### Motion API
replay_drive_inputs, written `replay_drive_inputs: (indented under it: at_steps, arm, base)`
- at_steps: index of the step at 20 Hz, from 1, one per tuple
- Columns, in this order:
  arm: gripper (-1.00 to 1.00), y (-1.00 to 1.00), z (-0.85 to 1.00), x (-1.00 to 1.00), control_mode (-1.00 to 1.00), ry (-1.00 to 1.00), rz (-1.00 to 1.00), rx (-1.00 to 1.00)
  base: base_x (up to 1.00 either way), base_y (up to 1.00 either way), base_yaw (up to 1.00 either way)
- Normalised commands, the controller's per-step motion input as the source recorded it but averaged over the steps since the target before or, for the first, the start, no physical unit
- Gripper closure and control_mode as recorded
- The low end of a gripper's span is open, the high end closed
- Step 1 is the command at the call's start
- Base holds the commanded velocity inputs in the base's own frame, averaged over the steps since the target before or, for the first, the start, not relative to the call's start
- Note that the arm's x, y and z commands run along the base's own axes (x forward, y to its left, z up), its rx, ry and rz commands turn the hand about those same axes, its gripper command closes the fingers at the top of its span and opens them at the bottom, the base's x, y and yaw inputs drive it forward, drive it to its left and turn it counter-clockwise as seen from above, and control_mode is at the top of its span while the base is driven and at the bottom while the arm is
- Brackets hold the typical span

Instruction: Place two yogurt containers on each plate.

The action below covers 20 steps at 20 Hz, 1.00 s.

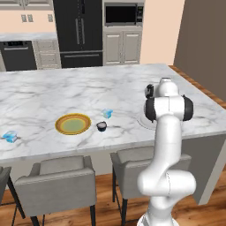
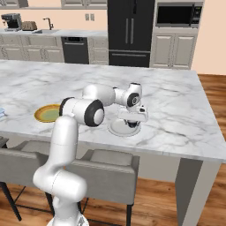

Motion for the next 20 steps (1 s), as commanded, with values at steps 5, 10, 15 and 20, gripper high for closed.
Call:
replay_drive_inputs:
  at_steps: [5,10,15,20]
  arm:
    - [-1.0,0.0,0.0,0.0,-1.0,0.0,0.0,0.0]
    - [-1.0,0.0,0.0,0.0,-1.0,0.0,0.0,0.0]
    - [-1.0,0.02,0.25,-0.2,-1.0,-0.08,0.0,0.01]
    - [-1.0,0.09,0.77,-0.48,-1.0,-0.23,0.0,0.03]
  base:
    - [0.0,0.0,0.0]
    - [0.0,0.0,0.0]
    - [0.0,0.0,0.0]
    - [0.0,0.0,0.0]
